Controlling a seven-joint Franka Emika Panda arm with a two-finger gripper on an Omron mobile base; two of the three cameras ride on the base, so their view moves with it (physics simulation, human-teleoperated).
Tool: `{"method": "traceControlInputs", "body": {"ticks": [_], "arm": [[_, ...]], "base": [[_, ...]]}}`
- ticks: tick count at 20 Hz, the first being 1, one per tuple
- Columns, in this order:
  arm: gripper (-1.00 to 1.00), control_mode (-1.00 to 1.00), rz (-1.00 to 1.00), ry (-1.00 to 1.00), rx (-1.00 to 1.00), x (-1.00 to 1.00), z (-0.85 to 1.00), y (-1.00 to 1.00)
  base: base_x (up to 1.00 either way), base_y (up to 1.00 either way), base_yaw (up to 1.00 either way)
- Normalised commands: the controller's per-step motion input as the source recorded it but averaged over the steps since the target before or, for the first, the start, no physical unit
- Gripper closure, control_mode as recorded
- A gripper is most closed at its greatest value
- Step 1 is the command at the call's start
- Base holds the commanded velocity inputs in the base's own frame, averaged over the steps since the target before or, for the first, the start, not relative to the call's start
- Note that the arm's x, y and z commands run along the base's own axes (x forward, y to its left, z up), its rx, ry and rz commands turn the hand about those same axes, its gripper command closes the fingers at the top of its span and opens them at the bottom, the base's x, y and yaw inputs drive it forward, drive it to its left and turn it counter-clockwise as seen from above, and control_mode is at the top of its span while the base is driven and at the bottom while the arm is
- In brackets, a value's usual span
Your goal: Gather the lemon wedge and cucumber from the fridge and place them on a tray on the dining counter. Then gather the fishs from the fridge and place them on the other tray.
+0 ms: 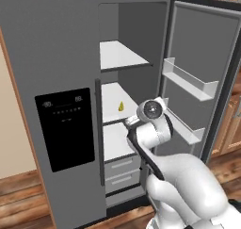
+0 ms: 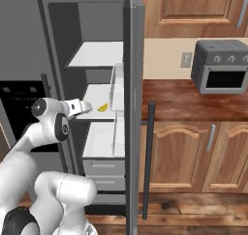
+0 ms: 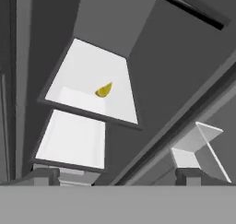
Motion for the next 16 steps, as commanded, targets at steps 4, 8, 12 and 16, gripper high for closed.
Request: {"method": "traceControlInputs", "body": {"ticks": [4, 8, 12, 16], "arm": [[-1.00, -1.00, -0.08, 0.06, 0.23, 0.00, 0.00, -0.21], [-1.00, -1.00, 0.00, 0.11, 0.26, 0.00, 0.00, -0.22], [-1.00, -1.00, -0.01, 0.12, 0.21, 0.00, 0.00, -0.07], [-1.00, -1.00, -0.04, 0.15, 0.06, 0.05, 0.00, 0.00]], "base": [[0.00, 0.00, 0.00], [0.00, 0.00, 0.00], [0.00, 0.00, 0.00], [0.00, 0.00, 0.00]]}}
